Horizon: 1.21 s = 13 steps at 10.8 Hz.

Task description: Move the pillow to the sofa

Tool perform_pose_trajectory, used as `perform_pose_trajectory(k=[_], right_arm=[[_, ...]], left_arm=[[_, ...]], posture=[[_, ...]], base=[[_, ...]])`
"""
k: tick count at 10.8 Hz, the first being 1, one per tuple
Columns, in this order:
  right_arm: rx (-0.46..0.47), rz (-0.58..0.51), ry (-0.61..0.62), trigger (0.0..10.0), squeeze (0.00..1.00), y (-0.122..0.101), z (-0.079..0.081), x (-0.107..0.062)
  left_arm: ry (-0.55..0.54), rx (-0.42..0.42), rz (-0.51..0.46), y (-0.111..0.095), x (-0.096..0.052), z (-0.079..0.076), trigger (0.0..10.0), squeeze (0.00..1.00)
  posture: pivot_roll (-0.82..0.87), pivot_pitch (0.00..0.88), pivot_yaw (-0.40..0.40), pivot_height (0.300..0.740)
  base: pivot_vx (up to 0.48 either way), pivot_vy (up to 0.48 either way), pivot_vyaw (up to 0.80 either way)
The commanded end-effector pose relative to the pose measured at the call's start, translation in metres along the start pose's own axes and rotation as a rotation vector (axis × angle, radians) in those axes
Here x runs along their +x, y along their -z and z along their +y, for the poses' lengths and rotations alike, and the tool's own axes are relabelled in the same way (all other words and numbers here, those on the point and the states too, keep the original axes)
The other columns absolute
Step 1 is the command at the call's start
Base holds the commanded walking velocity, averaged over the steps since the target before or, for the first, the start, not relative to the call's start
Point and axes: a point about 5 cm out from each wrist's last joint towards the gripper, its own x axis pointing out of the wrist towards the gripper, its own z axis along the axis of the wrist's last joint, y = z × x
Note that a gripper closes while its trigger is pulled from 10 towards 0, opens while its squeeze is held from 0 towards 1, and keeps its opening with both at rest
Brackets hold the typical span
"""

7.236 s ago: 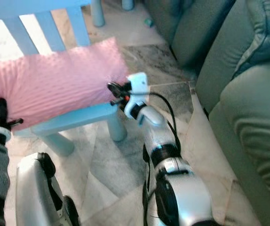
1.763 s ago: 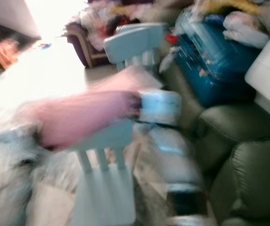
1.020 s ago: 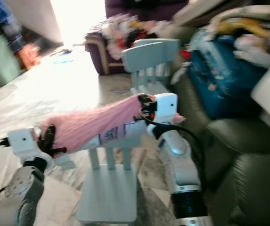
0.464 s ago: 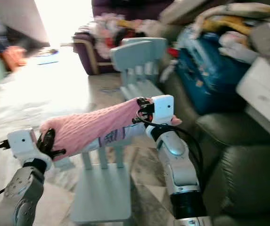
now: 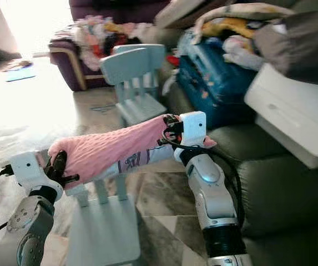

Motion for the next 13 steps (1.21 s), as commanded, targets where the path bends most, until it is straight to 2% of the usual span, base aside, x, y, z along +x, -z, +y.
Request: perform_pose_trajectory(k=[1,8,9,13], right_arm=[[-0.019,-0.032,0.005,10.0,0.00,-0.0108,-0.0019,0.0046],[-0.029,-0.024,0.006,10.0,0.00,-0.0112,-0.0047,0.0048],[-0.031,-0.038,-0.001,10.0,0.00,-0.0129,-0.0042,0.0052],[-0.041,-0.048,-0.008,10.0,0.00,-0.0146,-0.0038,0.0052]], left_arm=[[-0.008,-0.012,-0.035,-0.0074,-0.0004,0.0021,10.0,0.00],[-0.009,-0.020,-0.035,-0.0111,0.0017,0.0050,10.0,0.00],[-0.007,-0.054,-0.032,-0.0112,0.0023,0.0053,10.0,0.00],[0.022,-0.078,-0.030,-0.0132,0.0048,0.0012,10.0,0.00]], posture=[[-0.22,0.000,0.049,0.740],[-0.23,0.000,0.043,0.740],[-0.23,0.000,0.044,0.740],[-0.23,0.000,0.047,0.740]], base=[[0.000,0.000,-0.75],[0.000,0.000,-0.75],[0.000,0.000,0.00],[0.000,0.000,0.00]])
